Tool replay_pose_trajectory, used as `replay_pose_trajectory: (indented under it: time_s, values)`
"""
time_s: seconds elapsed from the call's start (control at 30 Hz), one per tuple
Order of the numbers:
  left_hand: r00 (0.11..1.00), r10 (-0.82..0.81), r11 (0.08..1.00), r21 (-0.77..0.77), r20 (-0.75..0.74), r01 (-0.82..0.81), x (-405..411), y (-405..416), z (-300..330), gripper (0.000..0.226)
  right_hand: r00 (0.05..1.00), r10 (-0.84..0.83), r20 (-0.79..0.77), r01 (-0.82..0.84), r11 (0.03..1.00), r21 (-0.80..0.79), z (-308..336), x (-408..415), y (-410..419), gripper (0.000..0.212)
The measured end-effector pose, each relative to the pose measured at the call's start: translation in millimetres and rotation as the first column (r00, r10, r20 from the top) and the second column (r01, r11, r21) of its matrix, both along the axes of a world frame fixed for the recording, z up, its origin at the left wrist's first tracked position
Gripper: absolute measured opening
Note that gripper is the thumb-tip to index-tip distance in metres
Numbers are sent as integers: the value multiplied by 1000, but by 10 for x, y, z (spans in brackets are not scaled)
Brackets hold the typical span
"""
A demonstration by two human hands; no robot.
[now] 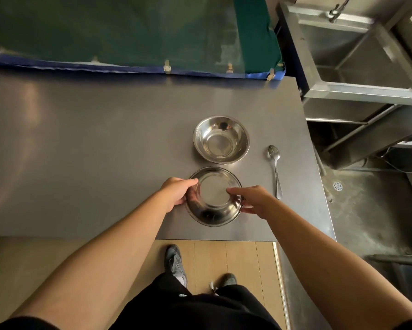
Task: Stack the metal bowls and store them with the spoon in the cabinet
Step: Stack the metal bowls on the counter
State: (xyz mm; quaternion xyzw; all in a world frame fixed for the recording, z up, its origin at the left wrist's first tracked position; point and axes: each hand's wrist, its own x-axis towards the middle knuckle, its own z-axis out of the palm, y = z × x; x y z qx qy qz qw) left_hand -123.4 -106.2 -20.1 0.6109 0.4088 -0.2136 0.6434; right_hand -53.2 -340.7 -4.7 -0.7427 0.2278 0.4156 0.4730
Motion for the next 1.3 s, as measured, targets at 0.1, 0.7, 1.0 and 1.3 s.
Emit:
replay_pose_trajectory:
  time_s: [0.1, 0.7, 1.0, 1.3]
  values:
    - [999, 39, 999, -35, -13, -40, -72, -25, 30, 32, 1000, 13, 21, -15, 997, 80, 42, -23, -51, 47]
    - [864, 503, 829, -266, -26, -491, -249, 558, 478, 44, 621, 434, 653, -508, 857, -87, 979, -122, 563, 7]
    - [852, 503, 853, -248, 148, -460, 82, 1191, 740, 25, 665, 288, 689, -412, 911, 16, 1148, 152, 937, 15]
    - [913, 288, 954, -166, 290, -248, 688, 1224, 856, 38, 760, 24, 649, -90, 994, 68, 1070, 597, 1049, 53]
